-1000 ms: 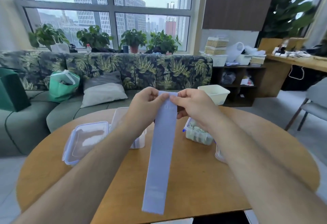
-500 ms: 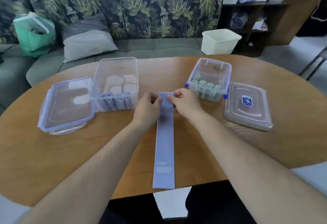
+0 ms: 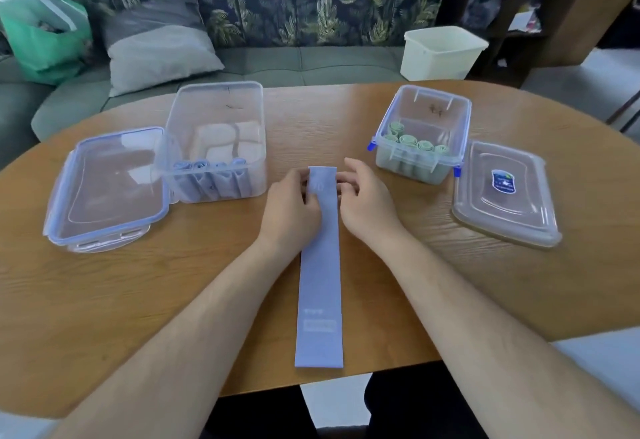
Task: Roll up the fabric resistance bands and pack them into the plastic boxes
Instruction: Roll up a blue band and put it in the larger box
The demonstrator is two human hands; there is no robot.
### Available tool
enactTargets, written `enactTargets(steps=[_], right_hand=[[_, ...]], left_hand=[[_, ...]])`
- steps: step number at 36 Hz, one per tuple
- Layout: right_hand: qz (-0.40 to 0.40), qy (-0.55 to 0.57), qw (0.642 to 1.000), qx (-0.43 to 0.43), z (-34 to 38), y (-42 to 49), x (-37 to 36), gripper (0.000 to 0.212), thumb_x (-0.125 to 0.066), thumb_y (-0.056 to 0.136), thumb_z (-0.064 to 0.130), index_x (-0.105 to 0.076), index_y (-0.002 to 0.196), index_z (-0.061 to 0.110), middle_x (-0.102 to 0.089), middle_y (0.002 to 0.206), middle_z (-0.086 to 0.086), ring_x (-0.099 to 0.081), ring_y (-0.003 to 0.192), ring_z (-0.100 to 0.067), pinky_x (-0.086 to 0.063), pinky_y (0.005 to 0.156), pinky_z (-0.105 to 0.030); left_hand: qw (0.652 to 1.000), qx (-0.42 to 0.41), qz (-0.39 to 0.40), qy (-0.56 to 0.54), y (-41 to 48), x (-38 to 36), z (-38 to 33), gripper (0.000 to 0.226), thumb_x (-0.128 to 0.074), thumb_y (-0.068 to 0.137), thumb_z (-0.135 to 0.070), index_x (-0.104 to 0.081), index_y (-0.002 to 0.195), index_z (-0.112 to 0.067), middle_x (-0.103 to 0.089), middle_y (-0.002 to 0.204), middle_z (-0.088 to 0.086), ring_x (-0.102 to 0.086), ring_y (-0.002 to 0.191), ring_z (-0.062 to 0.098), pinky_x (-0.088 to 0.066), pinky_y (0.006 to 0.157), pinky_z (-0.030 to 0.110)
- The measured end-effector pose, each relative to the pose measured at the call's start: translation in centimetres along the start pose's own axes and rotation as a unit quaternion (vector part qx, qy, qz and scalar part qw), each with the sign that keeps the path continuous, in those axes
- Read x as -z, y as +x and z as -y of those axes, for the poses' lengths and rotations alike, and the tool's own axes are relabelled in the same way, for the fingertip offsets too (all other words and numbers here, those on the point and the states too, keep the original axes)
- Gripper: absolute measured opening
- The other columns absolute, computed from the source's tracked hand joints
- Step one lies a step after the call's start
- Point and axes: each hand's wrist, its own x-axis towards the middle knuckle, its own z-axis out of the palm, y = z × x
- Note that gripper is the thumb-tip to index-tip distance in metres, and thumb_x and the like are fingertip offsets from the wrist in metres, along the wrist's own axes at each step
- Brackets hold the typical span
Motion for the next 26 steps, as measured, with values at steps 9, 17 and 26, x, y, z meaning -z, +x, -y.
enactTargets(steps=[9,17,26], right_hand=[[-0.098,-0.030,0.994,0.041,-0.7,0.0,-0.7,0.045,-0.044,0.094,0.001,-0.056,0.135,0.013,-0.073,0.107,0.006,-0.064,0.097,-0.009,-0.037,0.072,0.001],[-0.056,-0.050,0.995,0.064,-0.9,0.0,-1.0,0.048,-0.045,0.091,-0.001,-0.057,0.134,0.018,-0.069,0.119,0.006,-0.060,0.114,-0.012,-0.041,0.089,-0.012],[-0.053,-0.063,0.994,0.071,-0.9,-0.3,-0.9,0.044,-0.047,0.089,0.002,-0.058,0.126,0.022,-0.069,0.118,0.005,-0.062,0.107,-0.011,-0.050,0.091,-0.027]], left_hand=[[1.000,0.011,-0.022,-0.016,-0.8,0.0,0.1,0.033,-0.051,0.099,-0.010,-0.057,0.131,-0.013,-0.060,0.108,-0.014,-0.056,0.095,-0.001,-0.039,0.073,-0.002],[0.999,0.014,-0.012,-0.043,-0.9,0.4,0.4,0.032,-0.052,0.100,-0.011,-0.056,0.131,-0.017,-0.055,0.103,-0.024,-0.056,0.096,-0.007,-0.041,0.079,0.003],[0.999,0.014,0.005,-0.038,-0.4,0.2,0.6,0.038,-0.052,0.098,-0.010,-0.054,0.136,-0.015,-0.062,0.117,-0.010,-0.057,0.099,-0.002,-0.042,0.079,0.002]])
